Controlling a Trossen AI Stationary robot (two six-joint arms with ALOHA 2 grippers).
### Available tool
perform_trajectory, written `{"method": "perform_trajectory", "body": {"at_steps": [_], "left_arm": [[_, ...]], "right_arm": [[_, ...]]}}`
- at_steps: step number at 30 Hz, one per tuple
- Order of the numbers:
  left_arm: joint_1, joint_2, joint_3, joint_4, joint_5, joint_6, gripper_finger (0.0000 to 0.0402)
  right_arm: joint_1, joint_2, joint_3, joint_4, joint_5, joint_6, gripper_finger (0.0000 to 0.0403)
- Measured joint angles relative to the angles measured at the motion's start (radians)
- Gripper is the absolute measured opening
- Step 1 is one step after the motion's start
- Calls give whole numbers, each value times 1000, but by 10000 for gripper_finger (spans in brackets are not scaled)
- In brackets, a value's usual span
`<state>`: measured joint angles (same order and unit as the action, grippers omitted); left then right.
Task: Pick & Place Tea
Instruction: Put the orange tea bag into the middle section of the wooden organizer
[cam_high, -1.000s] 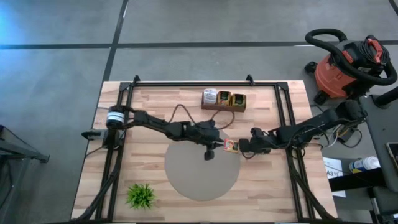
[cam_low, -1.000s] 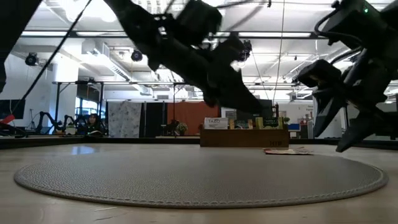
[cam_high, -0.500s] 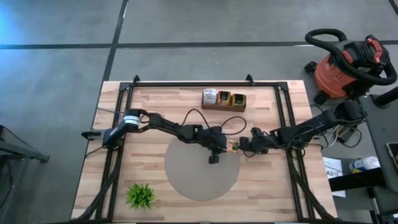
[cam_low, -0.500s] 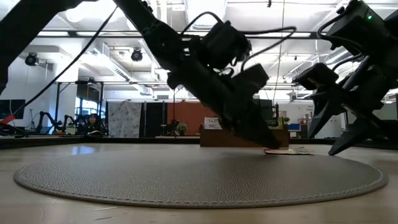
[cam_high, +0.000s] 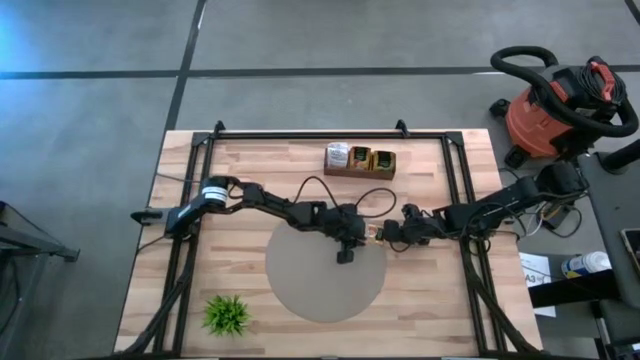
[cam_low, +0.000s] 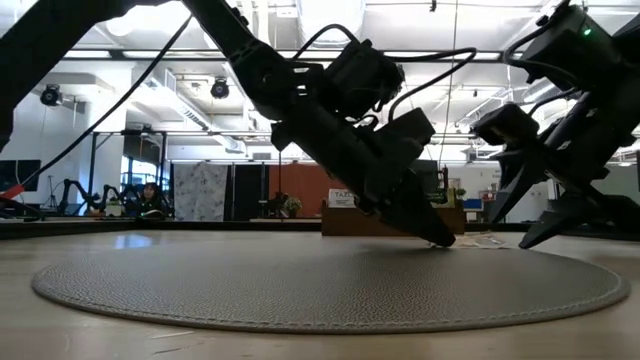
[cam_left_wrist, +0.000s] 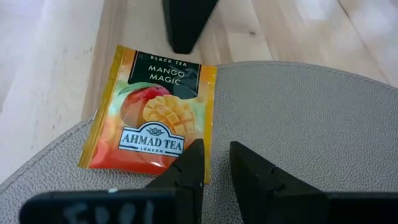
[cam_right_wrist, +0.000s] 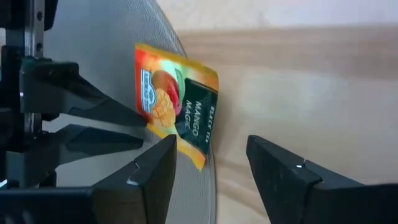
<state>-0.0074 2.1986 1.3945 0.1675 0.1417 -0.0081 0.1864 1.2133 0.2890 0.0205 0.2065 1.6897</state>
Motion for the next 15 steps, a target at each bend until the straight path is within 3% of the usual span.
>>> {"method": "perform_trajectory", "body": {"at_steps": [15], "left_arm": [[8,1,-1,67,0,0,74]], "right_arm": [[-117,2,-2,20,-8,-222,195]]}}
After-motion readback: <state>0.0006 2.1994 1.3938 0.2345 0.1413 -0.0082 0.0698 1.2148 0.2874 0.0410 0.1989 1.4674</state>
